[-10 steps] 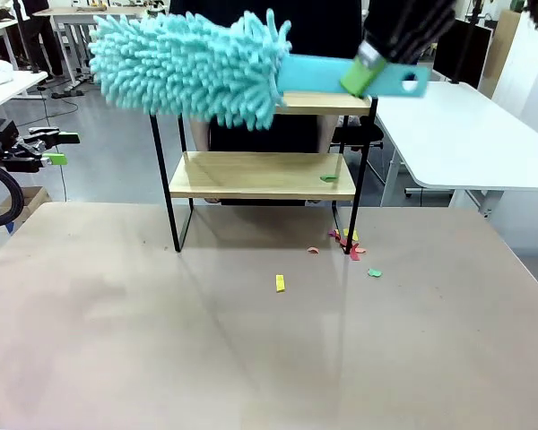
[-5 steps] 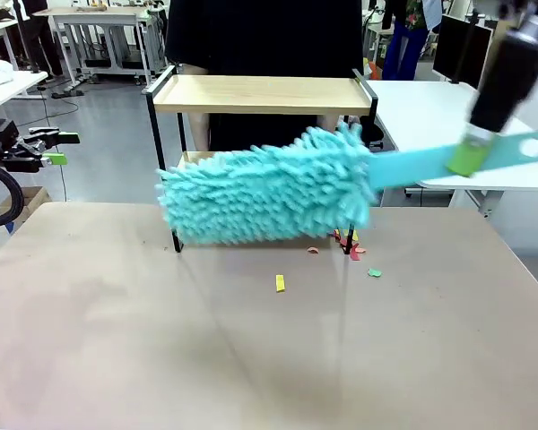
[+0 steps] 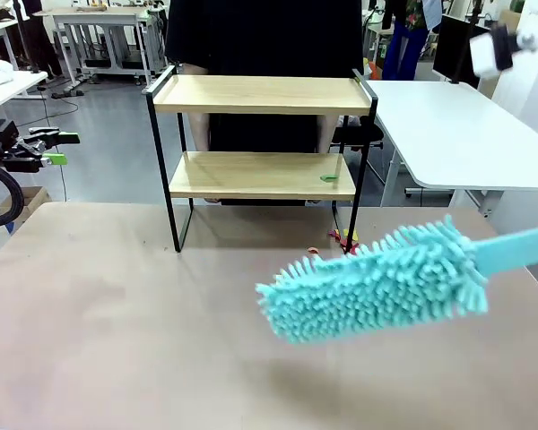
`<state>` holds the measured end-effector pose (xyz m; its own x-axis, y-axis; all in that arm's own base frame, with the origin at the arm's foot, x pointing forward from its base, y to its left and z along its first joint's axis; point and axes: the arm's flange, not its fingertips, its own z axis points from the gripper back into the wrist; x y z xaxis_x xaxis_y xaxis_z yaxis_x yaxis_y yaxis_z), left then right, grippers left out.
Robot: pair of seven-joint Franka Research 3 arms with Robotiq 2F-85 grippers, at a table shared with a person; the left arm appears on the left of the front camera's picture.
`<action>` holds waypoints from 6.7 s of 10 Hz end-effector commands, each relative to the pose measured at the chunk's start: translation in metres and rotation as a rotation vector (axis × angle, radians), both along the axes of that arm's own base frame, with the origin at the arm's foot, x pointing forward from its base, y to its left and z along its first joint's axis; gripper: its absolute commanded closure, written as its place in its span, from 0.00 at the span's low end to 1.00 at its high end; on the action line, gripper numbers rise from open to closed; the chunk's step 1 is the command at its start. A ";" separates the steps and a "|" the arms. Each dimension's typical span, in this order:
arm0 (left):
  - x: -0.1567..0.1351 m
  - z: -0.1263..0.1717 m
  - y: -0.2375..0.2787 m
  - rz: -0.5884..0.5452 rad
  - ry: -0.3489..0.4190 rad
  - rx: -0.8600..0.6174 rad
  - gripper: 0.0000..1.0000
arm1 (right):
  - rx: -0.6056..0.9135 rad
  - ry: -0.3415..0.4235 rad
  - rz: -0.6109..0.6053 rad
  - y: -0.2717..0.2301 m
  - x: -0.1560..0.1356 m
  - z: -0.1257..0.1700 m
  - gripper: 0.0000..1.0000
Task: Clean the shelf.
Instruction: Clean the specific section of the Shelf indicated by the human with the Duster, then hand the Duster back to the human.
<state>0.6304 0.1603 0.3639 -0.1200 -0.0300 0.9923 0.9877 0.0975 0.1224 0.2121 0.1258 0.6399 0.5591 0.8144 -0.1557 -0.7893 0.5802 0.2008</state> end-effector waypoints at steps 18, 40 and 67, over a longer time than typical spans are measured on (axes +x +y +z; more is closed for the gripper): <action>0.000 0.000 0.000 0.000 0.000 0.000 0.00 | -0.004 0.044 0.037 -0.031 -0.002 -0.037 0.87; -0.158 0.037 -0.147 -0.011 0.122 -0.038 0.00 | 0.546 -0.289 0.386 -0.045 0.144 -0.053 0.87; -0.255 0.054 -0.302 -0.095 0.187 -0.054 0.00 | 0.643 -0.356 0.376 -0.051 0.144 -0.087 0.87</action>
<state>0.3816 -0.1355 0.4129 0.0539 0.0279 0.9982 0.9985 0.0072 -0.0541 0.3564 0.0743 0.5512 0.1512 0.8323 0.5333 -0.9882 0.1144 0.1016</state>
